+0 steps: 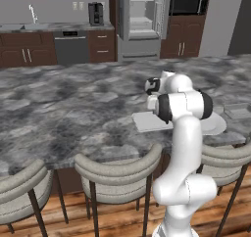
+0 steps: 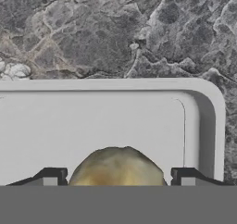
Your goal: Place two dumplings into each of the tupperware containers and then place the containers in the fridge.
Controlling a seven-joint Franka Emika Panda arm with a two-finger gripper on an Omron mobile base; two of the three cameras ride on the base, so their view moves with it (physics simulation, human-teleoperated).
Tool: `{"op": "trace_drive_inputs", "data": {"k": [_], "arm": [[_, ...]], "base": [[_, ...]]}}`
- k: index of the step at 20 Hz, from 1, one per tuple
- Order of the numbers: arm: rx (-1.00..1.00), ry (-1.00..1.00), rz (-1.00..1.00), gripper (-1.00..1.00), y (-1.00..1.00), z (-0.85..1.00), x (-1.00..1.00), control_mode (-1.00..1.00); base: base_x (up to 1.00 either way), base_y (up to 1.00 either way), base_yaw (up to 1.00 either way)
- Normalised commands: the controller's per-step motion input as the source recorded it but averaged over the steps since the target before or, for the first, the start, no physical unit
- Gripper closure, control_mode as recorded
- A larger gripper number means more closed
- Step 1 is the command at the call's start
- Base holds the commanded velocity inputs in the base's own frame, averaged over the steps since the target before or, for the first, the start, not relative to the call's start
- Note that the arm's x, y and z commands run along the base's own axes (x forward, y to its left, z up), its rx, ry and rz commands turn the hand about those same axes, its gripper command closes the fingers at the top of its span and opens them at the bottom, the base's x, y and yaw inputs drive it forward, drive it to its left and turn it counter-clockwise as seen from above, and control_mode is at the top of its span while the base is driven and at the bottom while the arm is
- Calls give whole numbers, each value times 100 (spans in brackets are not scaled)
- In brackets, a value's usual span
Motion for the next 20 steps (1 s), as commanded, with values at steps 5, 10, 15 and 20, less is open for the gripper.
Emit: {"op": "trace_drive_inputs", "data": {"k": [5, 10, 15, 20], "arm": [[0, 0, 0, 100, 0, 0, -33, -100], [0, 0, 0, -100, 0, -4, 0, -100], [0, 0, 0, -100, 0, 0, 6, -100], [0, 0, 0, -100, 0, 0, 22, -100]], "base": [[0, 0, 0], [0, 0, 0], [0, 0, 0], [0, 0, 0]]}}
